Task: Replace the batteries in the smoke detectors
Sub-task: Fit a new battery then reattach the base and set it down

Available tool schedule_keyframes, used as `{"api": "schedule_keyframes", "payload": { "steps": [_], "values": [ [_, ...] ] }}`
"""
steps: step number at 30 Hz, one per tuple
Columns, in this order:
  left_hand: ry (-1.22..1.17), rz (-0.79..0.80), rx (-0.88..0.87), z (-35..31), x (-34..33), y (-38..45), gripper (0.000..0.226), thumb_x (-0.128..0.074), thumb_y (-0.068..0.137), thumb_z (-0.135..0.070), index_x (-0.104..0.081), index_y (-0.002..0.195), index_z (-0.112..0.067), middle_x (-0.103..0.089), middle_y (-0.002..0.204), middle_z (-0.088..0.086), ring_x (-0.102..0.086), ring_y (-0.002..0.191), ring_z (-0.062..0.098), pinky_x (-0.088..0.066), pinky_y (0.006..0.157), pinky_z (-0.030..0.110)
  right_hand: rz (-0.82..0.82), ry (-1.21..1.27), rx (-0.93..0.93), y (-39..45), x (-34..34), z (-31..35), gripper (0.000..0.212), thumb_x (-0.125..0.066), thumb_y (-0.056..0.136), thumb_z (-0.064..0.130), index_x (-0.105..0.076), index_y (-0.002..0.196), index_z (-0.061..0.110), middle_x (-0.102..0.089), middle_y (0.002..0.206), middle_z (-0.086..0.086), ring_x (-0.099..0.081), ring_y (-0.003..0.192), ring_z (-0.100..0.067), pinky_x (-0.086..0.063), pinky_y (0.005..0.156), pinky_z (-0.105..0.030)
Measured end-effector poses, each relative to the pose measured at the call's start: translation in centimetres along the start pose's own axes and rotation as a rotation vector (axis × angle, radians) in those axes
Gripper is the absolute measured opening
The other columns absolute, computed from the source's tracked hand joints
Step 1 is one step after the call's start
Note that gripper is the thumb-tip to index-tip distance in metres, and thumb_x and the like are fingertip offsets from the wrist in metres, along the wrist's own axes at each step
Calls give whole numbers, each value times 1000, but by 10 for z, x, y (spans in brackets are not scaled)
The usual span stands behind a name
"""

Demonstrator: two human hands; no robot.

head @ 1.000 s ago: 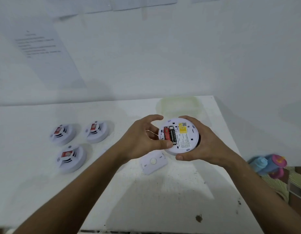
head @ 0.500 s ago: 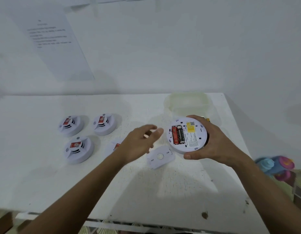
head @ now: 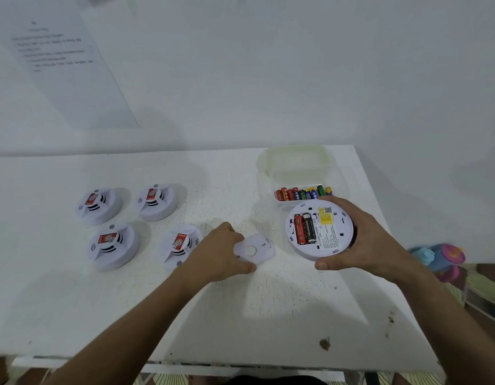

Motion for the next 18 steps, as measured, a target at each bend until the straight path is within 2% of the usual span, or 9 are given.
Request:
{"api": "schedule_keyframes", "payload": {
  "steps": [4, 7, 12, 14, 16, 18],
  "values": [
    [-20, -48, 17, -3, 8, -3, 53, -78, 63, -49, -63, 102, -17, -50, 101, -2, -53, 86, 12, -47, 71, 24, -5, 3, 9, 3, 0, -2, 93, -94, 45, 18, -52, 127, 33, -63, 119, 16, -60, 113, -8, -55, 84, -21],
    [-69, -179, 1, -10, 35, -10, 53, -78, 61, -47, -63, 103, -17, -51, 99, -6, -53, 83, 8, -49, 71, 24, 9, 18, 22, 7, -2, -2, 93, -95, 48, 11, -52, 129, 30, -65, 120, 12, -61, 114, -10, -55, 88, -24],
    [-150, -382, -160, -44, 85, -30, 42, -81, 66, -40, -66, 98, -18, -54, 94, -10, -51, 84, 5, -39, 62, 14, 40, 33, 35, 16, -12, 0, 94, -94, 50, 8, -52, 131, 27, -65, 121, 12, -61, 115, -11, -55, 88, -24],
    [-186, -372, -235, -58, 94, -34, 44, -82, 64, -44, -64, 100, -27, -53, 95, -12, -51, 81, 0, -34, 60, 10, 45, 43, 37, 20, -16, 0, 97, -95, 49, 7, -50, 133, 27, -64, 122, 12, -61, 115, -12, -55, 88, -24],
    [-189, -279, -316, -72, 95, -35, 46, -84, 63, -45, -64, 101, -30, -53, 97, -13, -49, 81, -4, -33, 61, 8, 47, 60, 41, 24, -19, 1, 101, -96, 49, 4, -49, 135, 27, -63, 125, 13, -61, 116, -13, -56, 87, -26],
    [-148, -186, -367, -84, 90, -34, 52, -83, 64, -46, -64, 110, -31, -53, 101, -13, -49, 84, -2, -33, 63, 9, 64, 61, 61, 28, -23, 4, 103, -96, 48, 5, -48, 137, 24, -59, 133, 8, -58, 121, -16, -56, 90, -33]
  ]
}}
Point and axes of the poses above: each hand's wrist, its own y-axis towards the middle knuckle, its own x-axis out of the back of the hand, z = x × y, the point moved 3 cm from there along y, towards the middle knuckle
